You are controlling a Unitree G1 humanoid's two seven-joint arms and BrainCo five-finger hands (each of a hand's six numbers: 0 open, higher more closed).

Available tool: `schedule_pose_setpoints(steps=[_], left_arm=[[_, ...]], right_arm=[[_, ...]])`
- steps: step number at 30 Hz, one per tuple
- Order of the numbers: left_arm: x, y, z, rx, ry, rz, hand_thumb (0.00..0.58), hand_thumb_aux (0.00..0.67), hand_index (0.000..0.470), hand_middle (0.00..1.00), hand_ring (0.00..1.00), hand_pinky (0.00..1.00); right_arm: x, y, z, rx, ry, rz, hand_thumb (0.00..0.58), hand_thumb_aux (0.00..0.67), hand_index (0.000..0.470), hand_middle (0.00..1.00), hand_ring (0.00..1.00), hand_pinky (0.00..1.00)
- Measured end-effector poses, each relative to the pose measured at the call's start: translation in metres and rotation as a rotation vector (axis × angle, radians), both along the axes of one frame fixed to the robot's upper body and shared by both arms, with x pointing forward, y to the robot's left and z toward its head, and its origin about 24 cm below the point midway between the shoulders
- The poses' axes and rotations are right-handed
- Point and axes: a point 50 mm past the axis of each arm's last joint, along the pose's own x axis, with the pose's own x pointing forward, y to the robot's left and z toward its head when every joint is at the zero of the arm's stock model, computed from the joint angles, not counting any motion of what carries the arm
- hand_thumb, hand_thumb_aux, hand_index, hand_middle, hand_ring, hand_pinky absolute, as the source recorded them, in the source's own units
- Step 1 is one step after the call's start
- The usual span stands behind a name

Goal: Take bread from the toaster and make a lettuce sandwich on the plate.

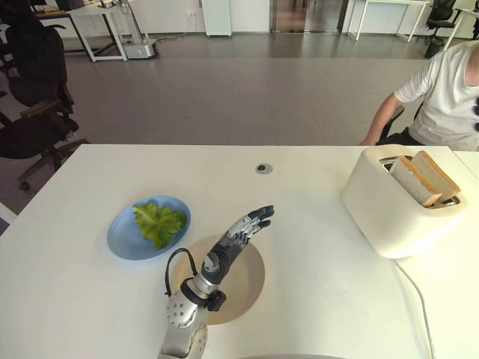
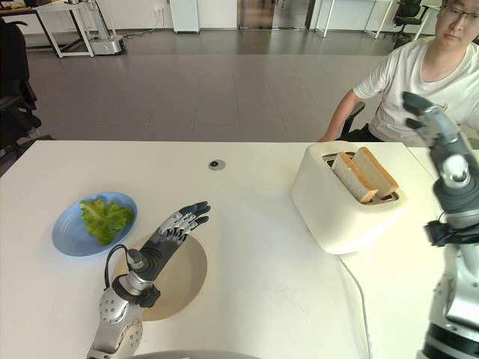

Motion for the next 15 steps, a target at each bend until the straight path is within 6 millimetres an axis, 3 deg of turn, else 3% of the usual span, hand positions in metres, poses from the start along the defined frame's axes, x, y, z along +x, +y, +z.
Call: schedule_pose_setpoints(steps=[3, 7, 9, 10, 12, 15], left_arm=[[0.003, -0.001, -0.001, 0.004, -0.006, -0.006, 0.000, 0.000, 0.000, 0.00, 0.00, 0.00], [0.004, -0.002, -0.003, 0.003, -0.007, -0.009, 0.000, 0.000, 0.000, 0.00, 0.00, 0.00], [0.004, -0.002, -0.003, -0.001, -0.011, -0.007, 0.000, 0.000, 0.000, 0.00, 0.00, 0.00], [0.004, -0.003, -0.003, -0.001, -0.011, -0.007, 0.000, 0.000, 0.000, 0.00, 0.00, 0.00], [0.004, -0.003, -0.004, 0.003, -0.010, -0.009, 0.000, 0.000, 0.000, 0.00, 0.00, 0.00], [0.004, -0.004, -0.005, 0.005, -0.004, -0.011, 0.000, 0.000, 0.000, 0.00, 0.00, 0.00]], right_arm=[[0.002, -0.028, -0.019, -0.168, 0.137, -0.238, 0.000, 0.000, 0.000, 0.00, 0.00, 0.00], [0.012, -0.031, -0.057, -0.236, 0.297, -0.269, 0.000, 0.000, 0.000, 0.00, 0.00, 0.00], [0.016, -0.029, -0.067, -0.243, 0.337, -0.260, 0.346, 0.244, 0.171, 0.00, 0.00, 0.00], [0.018, -0.029, -0.070, -0.243, 0.347, -0.265, 0.452, 0.355, 0.249, 0.00, 0.00, 0.00], [0.020, -0.033, -0.074, -0.229, 0.352, -0.295, 0.552, 0.523, 0.367, 0.00, 0.00, 0.00], [0.023, -0.035, -0.068, -0.233, 0.327, -0.311, 0.566, 0.565, 0.396, 0.00, 0.00, 0.00]])
